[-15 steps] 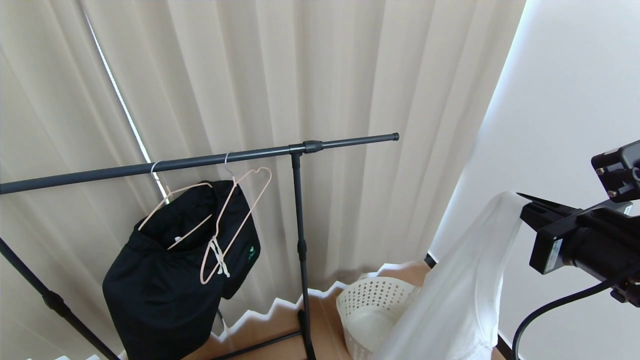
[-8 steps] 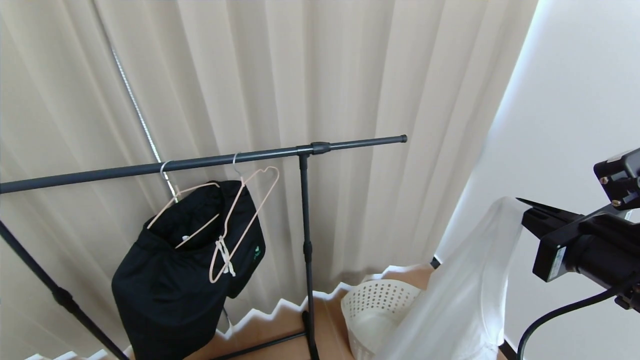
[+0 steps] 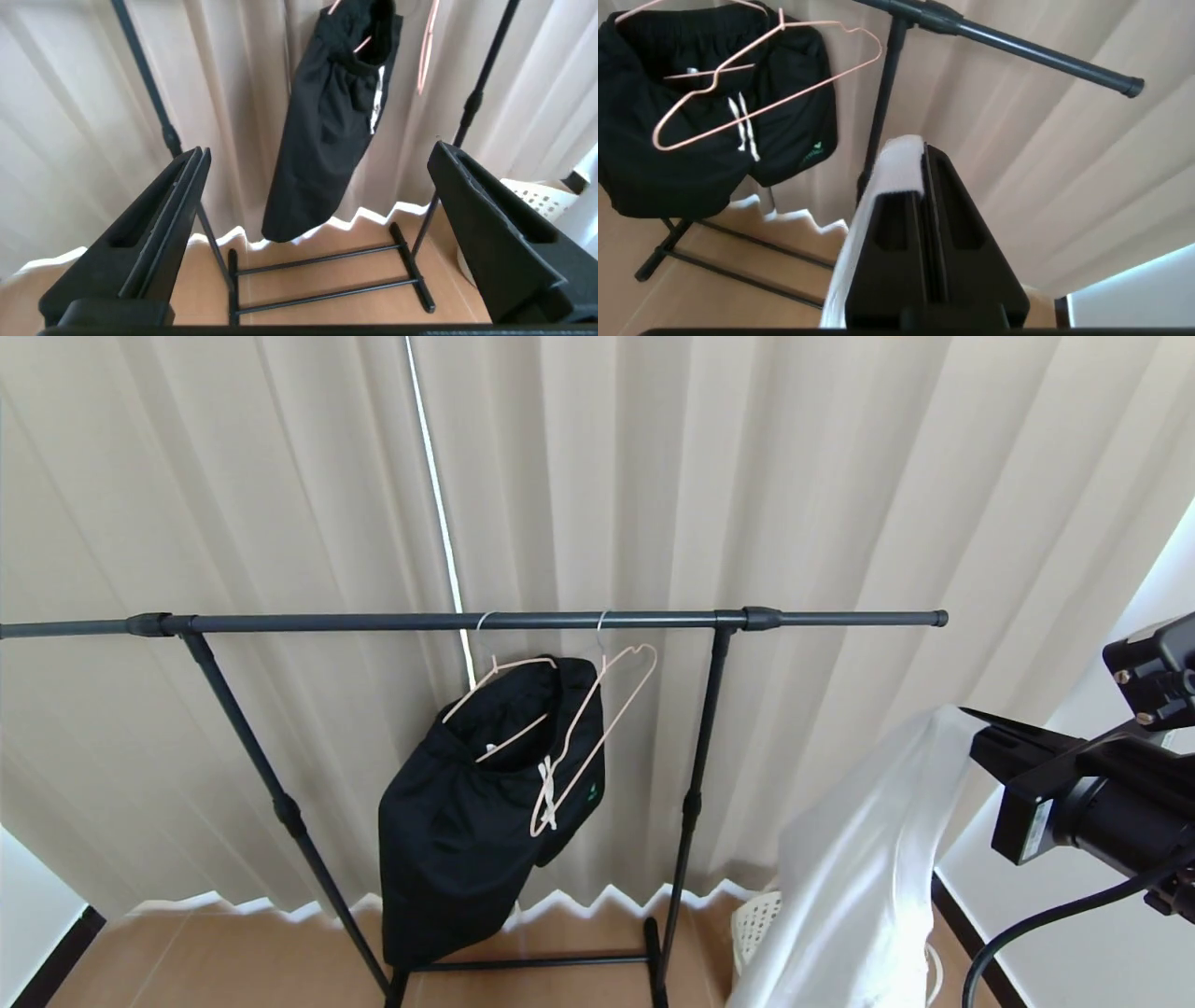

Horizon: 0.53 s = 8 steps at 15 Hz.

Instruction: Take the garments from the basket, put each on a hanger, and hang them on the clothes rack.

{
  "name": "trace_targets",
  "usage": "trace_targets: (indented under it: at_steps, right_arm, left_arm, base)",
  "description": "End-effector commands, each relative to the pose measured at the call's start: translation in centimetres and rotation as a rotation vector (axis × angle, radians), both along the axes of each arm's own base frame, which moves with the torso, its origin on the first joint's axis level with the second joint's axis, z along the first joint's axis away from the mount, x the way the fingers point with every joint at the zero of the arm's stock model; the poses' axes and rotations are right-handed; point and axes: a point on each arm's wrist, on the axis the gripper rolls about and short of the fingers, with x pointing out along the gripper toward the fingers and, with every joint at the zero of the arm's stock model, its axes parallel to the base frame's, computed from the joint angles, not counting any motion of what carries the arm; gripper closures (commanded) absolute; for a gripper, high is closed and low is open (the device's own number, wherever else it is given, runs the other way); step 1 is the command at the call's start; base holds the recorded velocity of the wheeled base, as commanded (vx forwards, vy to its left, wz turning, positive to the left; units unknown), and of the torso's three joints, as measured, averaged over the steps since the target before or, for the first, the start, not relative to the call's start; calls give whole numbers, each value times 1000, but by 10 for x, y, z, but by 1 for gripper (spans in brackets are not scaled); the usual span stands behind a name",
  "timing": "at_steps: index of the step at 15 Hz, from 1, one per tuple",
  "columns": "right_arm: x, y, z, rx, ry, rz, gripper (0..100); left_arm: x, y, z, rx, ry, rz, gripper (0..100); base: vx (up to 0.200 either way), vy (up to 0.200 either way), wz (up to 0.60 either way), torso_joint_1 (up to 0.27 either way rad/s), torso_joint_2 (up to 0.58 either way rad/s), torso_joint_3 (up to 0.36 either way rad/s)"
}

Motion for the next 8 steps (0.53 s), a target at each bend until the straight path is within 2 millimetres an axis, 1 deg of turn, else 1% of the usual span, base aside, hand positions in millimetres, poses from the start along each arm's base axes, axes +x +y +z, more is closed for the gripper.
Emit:
trace_targets:
  at_steps: [1,8]
  right_arm:
    - [0,0,0,-1,0,-1,100]
    - [-1,-1,0,-1,-1,0,100]
  left_arm:
    - [0,0,0,0,2,0,0]
    - [0,0,0,-2,2,1,0]
  base:
    - [0,0,0,0,0,0]
    - [0,0,0,0,0,0]
